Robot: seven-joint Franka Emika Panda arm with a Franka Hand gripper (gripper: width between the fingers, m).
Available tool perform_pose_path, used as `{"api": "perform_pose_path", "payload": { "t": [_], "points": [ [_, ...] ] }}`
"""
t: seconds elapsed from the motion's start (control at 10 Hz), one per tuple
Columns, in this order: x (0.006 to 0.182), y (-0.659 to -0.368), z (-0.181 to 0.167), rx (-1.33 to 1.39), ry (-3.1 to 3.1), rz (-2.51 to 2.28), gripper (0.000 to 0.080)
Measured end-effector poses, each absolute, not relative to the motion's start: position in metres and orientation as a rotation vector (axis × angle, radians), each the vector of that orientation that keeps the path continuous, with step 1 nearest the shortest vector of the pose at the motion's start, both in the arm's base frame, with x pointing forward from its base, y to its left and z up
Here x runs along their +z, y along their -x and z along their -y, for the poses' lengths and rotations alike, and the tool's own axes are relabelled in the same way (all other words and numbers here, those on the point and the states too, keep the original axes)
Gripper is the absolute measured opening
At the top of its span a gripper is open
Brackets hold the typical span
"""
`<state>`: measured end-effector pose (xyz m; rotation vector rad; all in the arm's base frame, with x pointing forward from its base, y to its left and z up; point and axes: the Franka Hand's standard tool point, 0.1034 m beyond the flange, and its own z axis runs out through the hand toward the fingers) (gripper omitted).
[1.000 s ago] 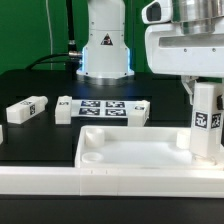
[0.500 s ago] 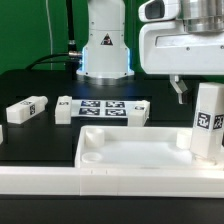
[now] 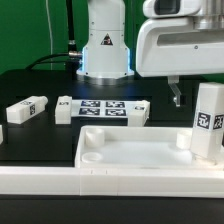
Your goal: Assemble desk
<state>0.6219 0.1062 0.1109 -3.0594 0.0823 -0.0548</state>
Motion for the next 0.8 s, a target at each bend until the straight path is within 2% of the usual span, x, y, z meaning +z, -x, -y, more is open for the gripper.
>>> {"api": "perform_pose_path", "payload": {
  "t": [0.6,0.7,0.8],
  "points": [
    [0.1134,-0.6275,-0.1058,-0.075,3.003,0.743,0.0649],
    [0.113,-0.6274,-0.1059,-0.075,3.005,0.732,0.0515],
    [0.1129,-0.6274,-0.1058,-0.074,3.005,0.731,0.0515]
  ]
}}
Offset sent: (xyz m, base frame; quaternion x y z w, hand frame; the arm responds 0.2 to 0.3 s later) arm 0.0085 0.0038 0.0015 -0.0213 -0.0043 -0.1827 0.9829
